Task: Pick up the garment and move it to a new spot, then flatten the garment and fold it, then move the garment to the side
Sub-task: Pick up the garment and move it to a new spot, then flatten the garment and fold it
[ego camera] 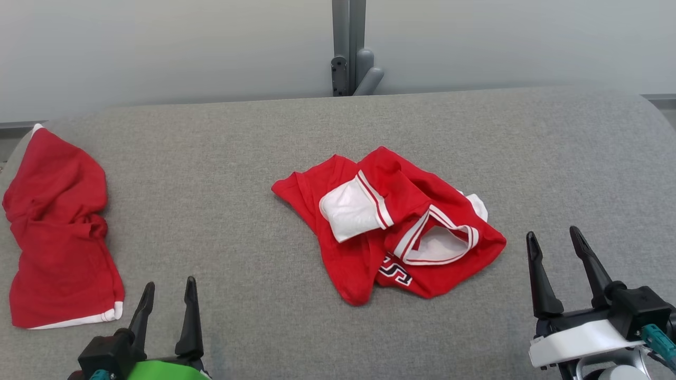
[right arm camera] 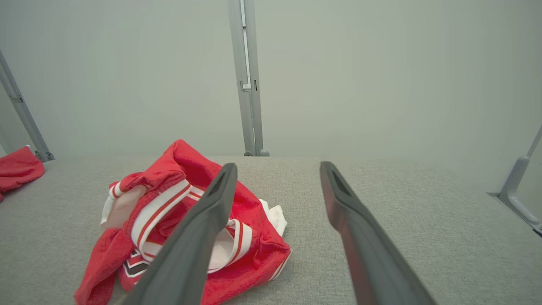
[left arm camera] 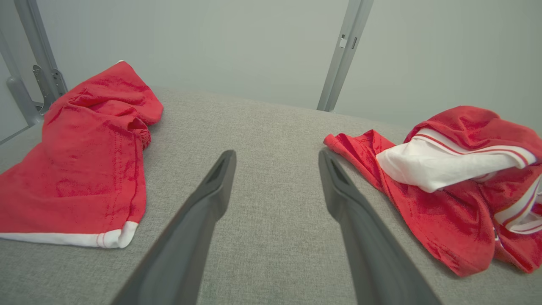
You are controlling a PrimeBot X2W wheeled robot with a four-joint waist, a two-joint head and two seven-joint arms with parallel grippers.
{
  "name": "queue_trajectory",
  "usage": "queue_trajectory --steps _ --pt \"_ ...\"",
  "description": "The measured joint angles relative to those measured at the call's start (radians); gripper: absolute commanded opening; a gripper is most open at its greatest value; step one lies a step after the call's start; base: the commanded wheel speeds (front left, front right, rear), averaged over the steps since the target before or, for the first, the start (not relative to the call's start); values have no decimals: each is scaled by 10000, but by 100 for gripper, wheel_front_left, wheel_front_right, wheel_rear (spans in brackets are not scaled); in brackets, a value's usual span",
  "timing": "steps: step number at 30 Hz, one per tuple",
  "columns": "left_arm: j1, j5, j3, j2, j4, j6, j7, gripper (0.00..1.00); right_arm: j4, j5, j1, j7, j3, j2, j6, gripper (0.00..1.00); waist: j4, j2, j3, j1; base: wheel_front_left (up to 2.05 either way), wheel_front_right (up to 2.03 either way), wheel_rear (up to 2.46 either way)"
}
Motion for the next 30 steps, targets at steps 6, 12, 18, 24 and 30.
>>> queue_trajectory --steps 6,12,18,24,30 --pt "441 811 920 -460 169 -644 0 100 196 0 282 0 -199 -2 0 100 9 0 -196 0 0 0 0" --pt "585 1133 1423 -750 203 -980 0 100 311 6 375 0 -343 13 0 100 -35 0 -235 0 0 0 0" --pt "606 1254 1616 -892 261 -1152 0 100 314 6 376 0 -339 58 0 100 -103 0 -213 0 0 0 0" --pt "603 1354 1747 -1001 307 -1233 0 100 322 6 371 0 -301 98 0 100 -149 0 -168 0 0 0 0" --pt "568 1421 1779 -1035 349 -1269 0 100 322 8 351 0 -288 121 0 100 -195 0 -84 0 0 0 0"
